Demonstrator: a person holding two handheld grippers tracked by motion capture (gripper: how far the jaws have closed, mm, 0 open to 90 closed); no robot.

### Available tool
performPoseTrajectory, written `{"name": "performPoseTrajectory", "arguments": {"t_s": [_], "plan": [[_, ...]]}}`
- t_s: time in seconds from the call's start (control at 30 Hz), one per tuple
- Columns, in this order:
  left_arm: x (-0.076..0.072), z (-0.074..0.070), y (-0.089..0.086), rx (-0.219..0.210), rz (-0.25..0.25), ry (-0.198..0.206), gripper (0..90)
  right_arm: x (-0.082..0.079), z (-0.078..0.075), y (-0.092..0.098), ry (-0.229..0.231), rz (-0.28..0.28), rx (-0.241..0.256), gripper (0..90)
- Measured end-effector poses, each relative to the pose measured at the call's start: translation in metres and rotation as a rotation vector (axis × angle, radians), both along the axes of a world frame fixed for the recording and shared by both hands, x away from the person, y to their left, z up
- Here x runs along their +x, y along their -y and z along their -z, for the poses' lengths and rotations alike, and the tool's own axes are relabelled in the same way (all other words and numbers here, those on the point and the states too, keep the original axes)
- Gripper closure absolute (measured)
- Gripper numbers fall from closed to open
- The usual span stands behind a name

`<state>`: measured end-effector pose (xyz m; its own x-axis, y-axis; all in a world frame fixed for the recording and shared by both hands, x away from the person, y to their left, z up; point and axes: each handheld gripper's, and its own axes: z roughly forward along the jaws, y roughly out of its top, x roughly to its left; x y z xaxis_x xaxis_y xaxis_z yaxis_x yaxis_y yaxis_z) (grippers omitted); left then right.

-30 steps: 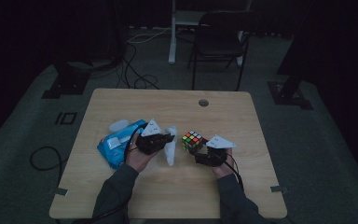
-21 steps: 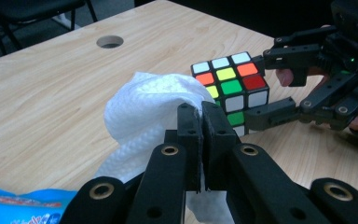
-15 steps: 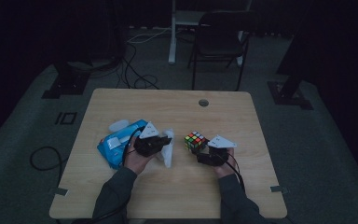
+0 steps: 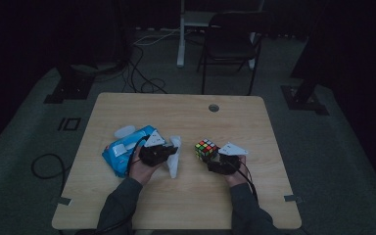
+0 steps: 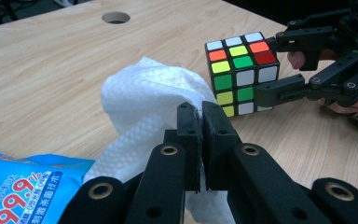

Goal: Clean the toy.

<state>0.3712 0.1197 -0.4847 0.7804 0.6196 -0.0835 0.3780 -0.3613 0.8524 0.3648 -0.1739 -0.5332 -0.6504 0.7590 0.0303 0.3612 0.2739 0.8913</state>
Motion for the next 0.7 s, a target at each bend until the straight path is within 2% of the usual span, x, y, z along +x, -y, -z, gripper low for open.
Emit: {"name": "performPoseTrajectory", "arguments": {"t_s": [0.17,0.7], "plan": [[0.0006,0.0033,-0.0007,0.001,-0.004,-0.010,87.5,0.0006,0.0020,0.0009,-0.011,0.010,-0.010,34.5],[0.0016,0.0100,-0.0047,-0.004,-0.021,-0.027,86.0,0.0004,0.0044,-0.0008,-0.007,0.028,-0.045,34.4]]}}
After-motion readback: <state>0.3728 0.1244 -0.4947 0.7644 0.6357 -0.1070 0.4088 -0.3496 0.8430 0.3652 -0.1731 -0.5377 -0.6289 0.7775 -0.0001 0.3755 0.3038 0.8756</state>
